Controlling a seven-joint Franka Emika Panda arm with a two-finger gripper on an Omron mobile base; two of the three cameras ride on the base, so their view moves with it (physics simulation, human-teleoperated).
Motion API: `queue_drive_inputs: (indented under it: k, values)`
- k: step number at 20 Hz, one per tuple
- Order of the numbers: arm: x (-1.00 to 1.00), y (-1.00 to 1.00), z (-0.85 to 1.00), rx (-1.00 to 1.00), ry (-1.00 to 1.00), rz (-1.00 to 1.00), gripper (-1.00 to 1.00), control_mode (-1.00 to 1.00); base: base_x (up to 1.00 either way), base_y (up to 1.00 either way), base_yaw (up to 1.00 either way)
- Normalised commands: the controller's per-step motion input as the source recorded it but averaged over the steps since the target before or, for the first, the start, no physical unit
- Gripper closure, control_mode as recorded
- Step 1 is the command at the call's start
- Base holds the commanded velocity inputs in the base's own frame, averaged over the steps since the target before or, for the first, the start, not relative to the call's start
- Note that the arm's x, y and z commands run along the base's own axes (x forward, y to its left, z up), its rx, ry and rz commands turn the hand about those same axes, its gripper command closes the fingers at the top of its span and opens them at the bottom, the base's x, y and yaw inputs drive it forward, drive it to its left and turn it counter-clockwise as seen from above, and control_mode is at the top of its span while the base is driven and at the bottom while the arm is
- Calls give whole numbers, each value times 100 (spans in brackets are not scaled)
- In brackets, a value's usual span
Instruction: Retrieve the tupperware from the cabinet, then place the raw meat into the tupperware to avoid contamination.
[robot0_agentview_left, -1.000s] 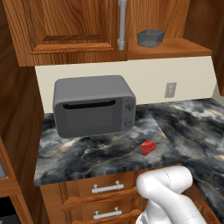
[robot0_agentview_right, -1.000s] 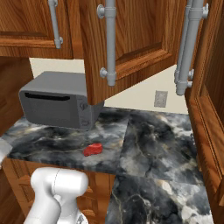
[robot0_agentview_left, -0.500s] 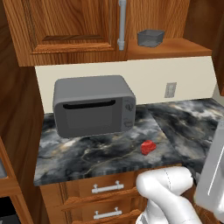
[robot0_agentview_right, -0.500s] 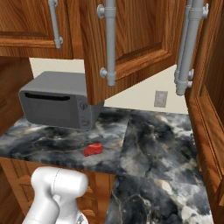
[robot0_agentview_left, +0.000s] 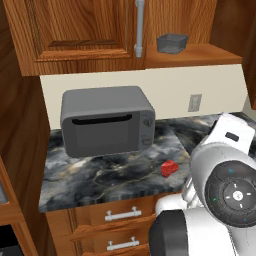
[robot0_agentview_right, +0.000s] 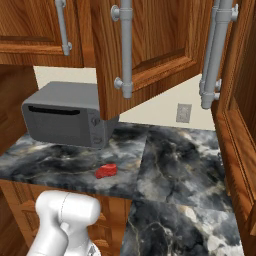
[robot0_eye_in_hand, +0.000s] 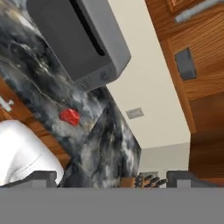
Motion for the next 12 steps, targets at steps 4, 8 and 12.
queue_drive_inputs:
  k: [4,8,12]
  values:
    - [42,0,0,-16,-16,-27,-100,-100,0,0,0]
    - [46,-6,0,-14,-16,-25,-100,-100,0,0,0]
    - [43,-19,0,-11,-17,-21,-100,-100,0,0,0]
